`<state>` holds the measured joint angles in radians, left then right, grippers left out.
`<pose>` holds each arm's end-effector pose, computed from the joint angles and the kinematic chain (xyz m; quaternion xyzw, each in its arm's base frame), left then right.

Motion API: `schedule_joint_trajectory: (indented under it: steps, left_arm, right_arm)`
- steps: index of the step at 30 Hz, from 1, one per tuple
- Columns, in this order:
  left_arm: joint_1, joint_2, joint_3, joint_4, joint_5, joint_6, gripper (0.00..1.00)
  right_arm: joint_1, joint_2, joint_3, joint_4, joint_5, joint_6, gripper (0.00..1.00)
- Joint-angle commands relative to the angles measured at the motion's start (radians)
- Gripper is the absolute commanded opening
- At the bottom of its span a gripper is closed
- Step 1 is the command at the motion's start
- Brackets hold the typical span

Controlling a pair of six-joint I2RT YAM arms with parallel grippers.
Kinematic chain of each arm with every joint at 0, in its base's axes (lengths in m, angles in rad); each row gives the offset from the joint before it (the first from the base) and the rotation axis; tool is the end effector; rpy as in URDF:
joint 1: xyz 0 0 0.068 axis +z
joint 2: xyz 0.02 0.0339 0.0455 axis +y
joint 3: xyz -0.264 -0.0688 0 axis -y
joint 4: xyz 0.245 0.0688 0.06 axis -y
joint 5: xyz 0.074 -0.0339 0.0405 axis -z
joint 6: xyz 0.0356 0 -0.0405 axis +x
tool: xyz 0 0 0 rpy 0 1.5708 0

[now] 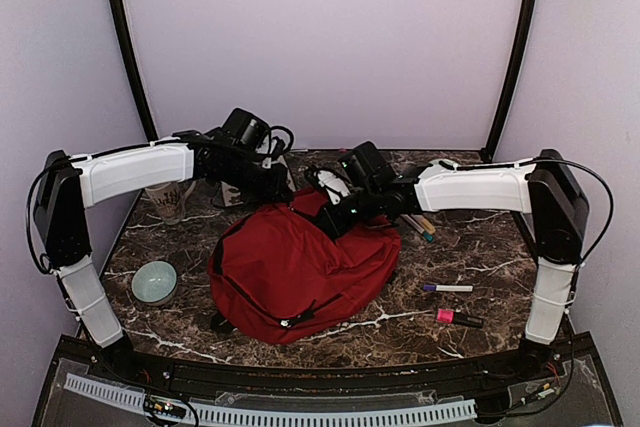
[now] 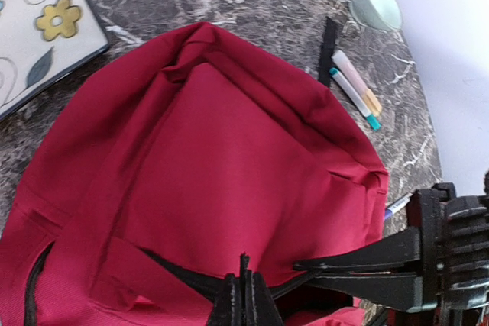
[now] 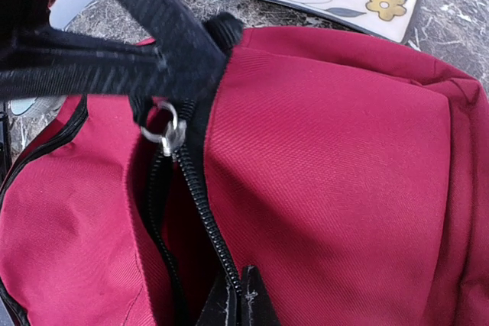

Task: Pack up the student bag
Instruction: Hold the lower front pocket of the student bag, then unzip the lower front pocket of the student bag.

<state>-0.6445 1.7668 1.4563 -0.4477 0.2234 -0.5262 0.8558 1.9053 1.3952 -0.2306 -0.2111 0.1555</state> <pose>0.3166 -0.2478 0.2800 0.0979 0.9087 -0.3023 0.2708 0.2763 0.3296 0.2222 -0.3521 0.8402 0.2786 0.3041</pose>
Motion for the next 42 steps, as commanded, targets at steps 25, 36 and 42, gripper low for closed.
schedule_joint_trajectory:
  steps: [25,36,42]
  left_arm:
    - [-0.004,0.026,0.045,0.031,0.007,0.031,0.0]
    - [-0.096,0.062,0.142,-0.002,-0.013,0.002,0.0]
    - [-0.12,0.059,0.14,-0.003,0.0,-0.005,0.0]
  right_arm:
    - [-0.003,-0.075,0.026,-0.108,0.033,0.02,0.0]
    - [-0.003,-0.073,0.029,-0.101,0.038,0.012,0.0]
    - [-0.003,-0.083,0.029,-0.091,0.073,0.005,0.0]
